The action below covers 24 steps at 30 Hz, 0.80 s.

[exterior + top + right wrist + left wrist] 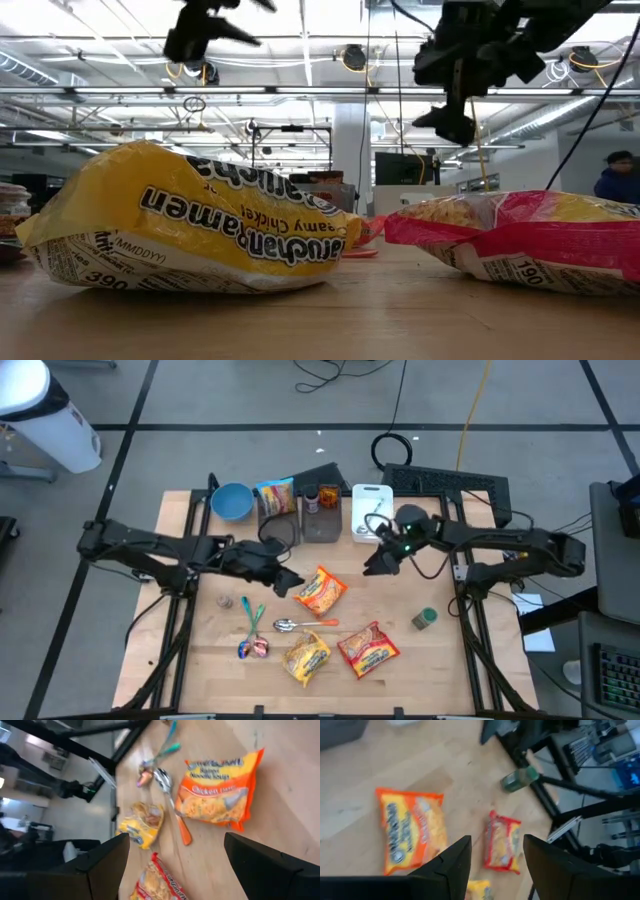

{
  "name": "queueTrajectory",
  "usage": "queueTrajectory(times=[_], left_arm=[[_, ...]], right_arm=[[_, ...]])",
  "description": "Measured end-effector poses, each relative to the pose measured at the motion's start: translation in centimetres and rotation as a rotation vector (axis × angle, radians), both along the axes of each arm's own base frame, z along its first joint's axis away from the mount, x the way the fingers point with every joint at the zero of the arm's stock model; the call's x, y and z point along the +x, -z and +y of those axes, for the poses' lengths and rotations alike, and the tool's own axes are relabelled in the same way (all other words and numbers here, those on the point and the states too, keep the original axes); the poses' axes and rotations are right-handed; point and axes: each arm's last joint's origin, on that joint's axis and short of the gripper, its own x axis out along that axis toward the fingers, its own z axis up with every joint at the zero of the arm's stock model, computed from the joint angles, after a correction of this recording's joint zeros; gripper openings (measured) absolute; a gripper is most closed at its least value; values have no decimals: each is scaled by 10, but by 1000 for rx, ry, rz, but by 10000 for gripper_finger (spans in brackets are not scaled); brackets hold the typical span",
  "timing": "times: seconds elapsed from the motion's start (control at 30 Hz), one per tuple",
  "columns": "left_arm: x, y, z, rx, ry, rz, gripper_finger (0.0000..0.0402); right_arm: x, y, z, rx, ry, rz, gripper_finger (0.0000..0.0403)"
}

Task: Pick & Place Food Item
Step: Put the orange noodle pack into the left black bin

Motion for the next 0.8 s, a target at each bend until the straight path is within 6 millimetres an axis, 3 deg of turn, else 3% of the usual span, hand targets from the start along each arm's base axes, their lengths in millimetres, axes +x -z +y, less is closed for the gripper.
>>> queueTrajectory(times=[0.2,0.33,0.53,0.8], left_arm=[[-15,19,12,4,52,54,173],[-15,25,26,58,118,68,166],[-18,29,58,126,187,76,167],[-29,34,97,154,263,84,181]], right_arm=[[13,20,19,7,17,79,318],[16,38,28,104,101,18,318],[12,62,35,259,342,-36,318],[18,76,55,257,486,29,318]])
